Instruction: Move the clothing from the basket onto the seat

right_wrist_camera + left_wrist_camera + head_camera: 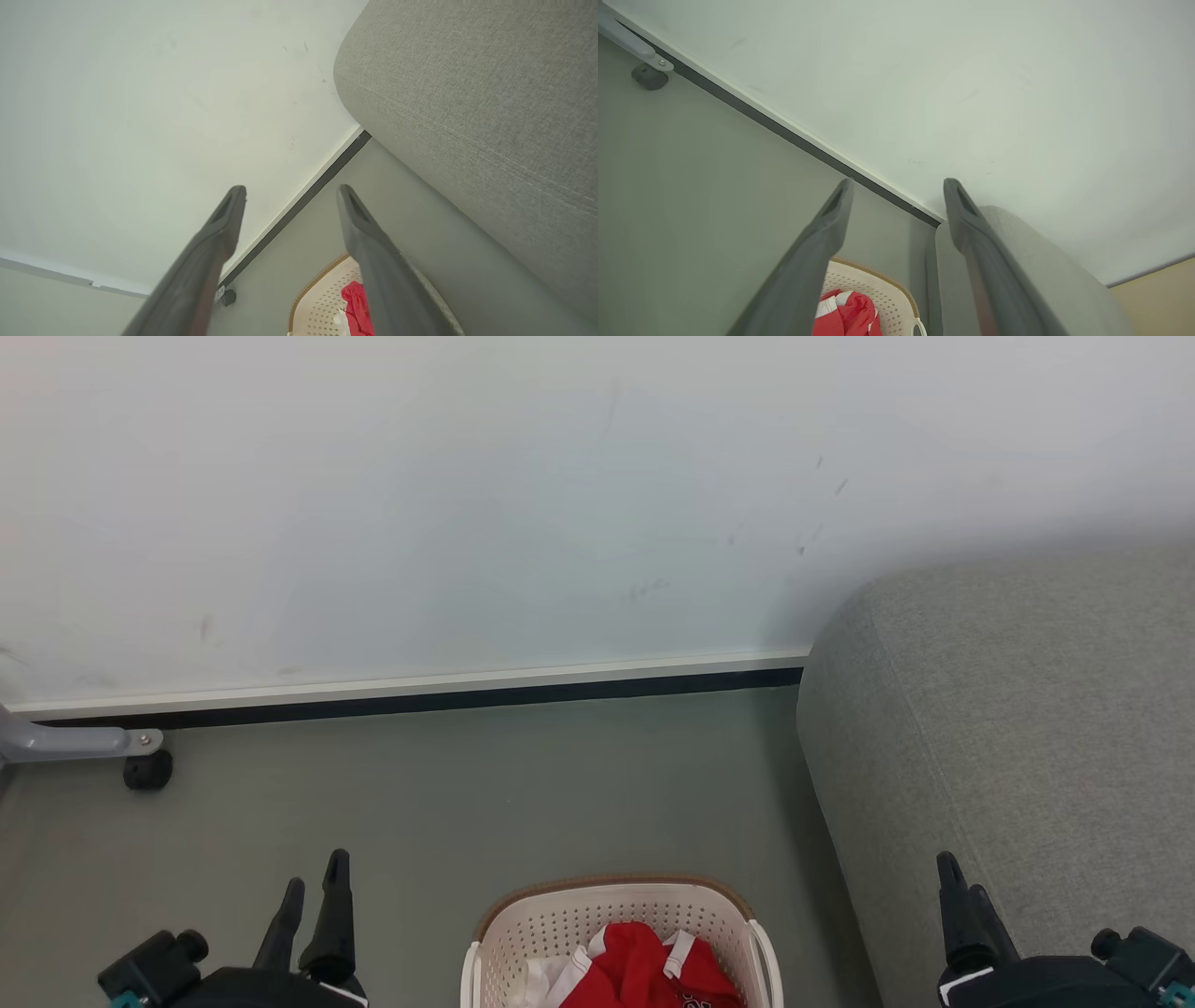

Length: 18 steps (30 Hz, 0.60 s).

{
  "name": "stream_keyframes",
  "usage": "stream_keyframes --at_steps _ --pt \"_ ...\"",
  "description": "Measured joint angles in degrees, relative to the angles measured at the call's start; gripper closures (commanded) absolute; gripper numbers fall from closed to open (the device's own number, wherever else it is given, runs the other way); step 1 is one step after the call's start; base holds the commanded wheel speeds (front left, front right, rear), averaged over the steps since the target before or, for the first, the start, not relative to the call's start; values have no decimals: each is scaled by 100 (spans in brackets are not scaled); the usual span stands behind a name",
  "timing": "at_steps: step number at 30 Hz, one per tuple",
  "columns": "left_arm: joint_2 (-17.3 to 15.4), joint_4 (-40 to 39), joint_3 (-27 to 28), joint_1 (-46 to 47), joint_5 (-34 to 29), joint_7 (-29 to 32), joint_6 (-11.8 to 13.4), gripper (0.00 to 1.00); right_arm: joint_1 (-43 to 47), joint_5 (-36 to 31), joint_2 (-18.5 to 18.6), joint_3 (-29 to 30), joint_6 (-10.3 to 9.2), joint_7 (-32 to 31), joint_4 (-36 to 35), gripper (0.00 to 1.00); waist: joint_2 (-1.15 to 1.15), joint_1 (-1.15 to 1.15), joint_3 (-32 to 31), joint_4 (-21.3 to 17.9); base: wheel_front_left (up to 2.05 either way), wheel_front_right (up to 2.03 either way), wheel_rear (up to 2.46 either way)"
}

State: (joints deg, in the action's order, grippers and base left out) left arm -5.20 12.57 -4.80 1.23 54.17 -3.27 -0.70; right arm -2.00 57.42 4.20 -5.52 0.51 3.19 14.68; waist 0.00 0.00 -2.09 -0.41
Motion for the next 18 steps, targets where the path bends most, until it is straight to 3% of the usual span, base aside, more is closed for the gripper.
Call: stream_keyframes --at_steps 18 --pt "-183 -64 -270 -181 -1601 -321 232 0 -1 -1330 146 -461 -210 333 -5 0 0 0 -74 -12 0 0 0"
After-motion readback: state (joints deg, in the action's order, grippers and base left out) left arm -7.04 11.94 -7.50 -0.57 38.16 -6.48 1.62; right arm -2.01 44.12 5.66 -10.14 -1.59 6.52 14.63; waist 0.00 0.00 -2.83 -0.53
